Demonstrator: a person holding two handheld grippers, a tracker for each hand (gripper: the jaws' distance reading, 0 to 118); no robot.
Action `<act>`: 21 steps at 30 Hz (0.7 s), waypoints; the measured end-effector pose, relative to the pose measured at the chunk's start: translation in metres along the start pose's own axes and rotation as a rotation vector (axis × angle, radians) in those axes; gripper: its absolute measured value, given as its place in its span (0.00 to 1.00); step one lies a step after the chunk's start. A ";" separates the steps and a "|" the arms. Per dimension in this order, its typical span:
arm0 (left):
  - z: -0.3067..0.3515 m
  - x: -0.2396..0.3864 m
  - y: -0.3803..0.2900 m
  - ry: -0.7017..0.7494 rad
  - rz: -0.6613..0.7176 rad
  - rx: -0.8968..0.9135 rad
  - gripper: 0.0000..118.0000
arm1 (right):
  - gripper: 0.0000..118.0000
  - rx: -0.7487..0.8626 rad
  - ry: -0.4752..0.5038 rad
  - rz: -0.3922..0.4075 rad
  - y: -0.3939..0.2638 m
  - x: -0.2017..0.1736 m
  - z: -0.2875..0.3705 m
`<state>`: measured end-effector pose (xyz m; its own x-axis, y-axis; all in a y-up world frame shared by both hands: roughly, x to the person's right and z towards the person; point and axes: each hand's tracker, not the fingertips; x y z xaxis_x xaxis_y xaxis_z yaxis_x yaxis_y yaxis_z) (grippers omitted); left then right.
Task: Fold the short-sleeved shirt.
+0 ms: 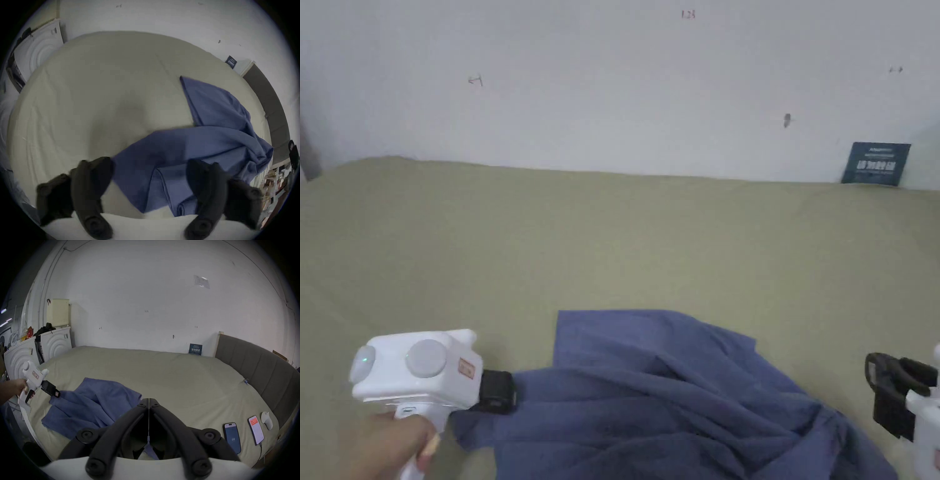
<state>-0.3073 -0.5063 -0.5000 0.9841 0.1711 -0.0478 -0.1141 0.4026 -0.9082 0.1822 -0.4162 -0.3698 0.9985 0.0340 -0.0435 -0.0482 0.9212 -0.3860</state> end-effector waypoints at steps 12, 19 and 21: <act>0.011 0.009 -0.009 -0.016 0.053 0.175 0.03 | 0.98 -0.309 0.092 -0.047 -0.043 0.011 -0.062; 0.022 -0.009 -0.009 -0.058 0.059 0.223 0.03 | 0.78 -0.360 0.067 -0.143 -0.050 0.014 -0.082; 0.031 -0.009 -0.008 -0.068 0.047 0.254 0.03 | 0.13 -0.353 0.072 -0.140 -0.043 0.012 -0.082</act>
<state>-0.3193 -0.4827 -0.4796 0.9664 0.2519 -0.0517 -0.1987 0.6043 -0.7716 0.1941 -0.4871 -0.4297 0.9923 -0.1211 -0.0277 0.0693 0.7246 -0.6857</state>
